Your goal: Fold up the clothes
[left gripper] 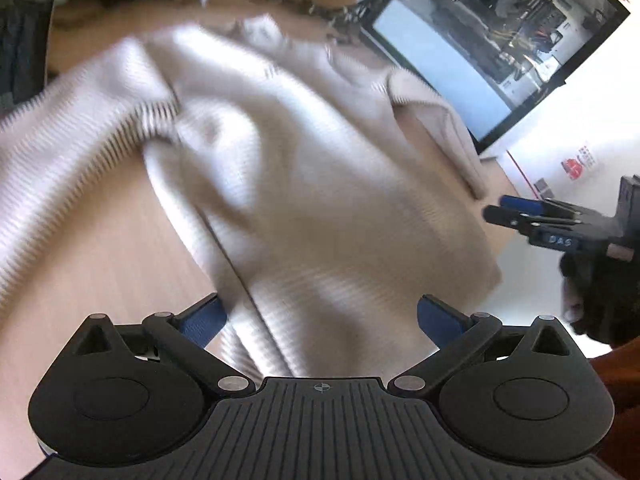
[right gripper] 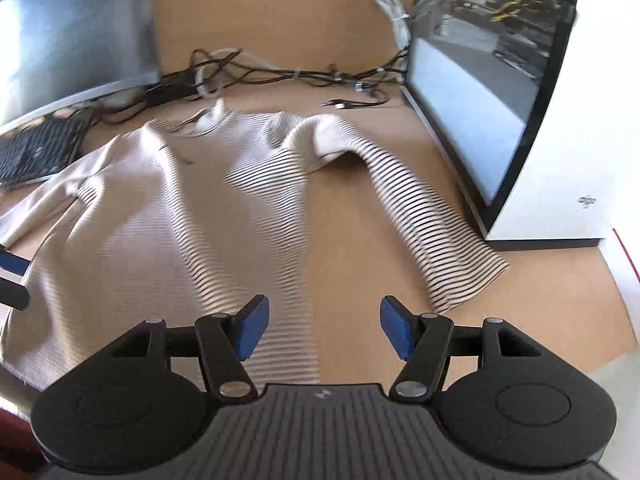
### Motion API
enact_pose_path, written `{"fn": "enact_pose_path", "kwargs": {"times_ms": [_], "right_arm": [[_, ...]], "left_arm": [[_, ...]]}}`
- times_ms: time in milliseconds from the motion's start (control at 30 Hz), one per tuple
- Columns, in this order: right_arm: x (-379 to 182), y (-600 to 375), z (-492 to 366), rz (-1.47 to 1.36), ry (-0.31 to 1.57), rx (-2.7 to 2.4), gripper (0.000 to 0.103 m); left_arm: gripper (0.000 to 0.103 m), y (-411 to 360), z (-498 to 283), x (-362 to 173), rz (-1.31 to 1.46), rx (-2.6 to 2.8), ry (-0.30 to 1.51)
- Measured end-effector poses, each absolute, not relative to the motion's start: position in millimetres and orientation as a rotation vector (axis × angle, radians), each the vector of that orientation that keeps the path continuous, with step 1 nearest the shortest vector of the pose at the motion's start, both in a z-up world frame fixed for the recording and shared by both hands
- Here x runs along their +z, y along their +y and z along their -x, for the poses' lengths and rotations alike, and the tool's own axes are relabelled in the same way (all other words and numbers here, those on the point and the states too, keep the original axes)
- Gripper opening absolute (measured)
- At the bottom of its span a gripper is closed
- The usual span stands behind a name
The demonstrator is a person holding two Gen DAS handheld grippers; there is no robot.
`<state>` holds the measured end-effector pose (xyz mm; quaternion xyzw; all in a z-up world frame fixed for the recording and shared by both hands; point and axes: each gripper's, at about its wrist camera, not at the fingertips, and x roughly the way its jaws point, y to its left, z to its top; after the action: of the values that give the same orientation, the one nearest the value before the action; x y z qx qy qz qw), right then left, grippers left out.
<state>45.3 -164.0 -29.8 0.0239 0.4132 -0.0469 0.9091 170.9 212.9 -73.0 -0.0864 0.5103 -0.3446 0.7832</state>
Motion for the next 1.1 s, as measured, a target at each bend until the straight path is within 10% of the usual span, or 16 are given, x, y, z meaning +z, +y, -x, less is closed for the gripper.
{"fn": "enact_pose_path", "kwargs": {"times_ms": [1100], "right_arm": [[-89.6,-11.9,-0.1,0.677,0.593,0.794,0.07]], "left_arm": [[0.103,210.0,-51.4,-40.3,0.002,0.028,0.934]]}}
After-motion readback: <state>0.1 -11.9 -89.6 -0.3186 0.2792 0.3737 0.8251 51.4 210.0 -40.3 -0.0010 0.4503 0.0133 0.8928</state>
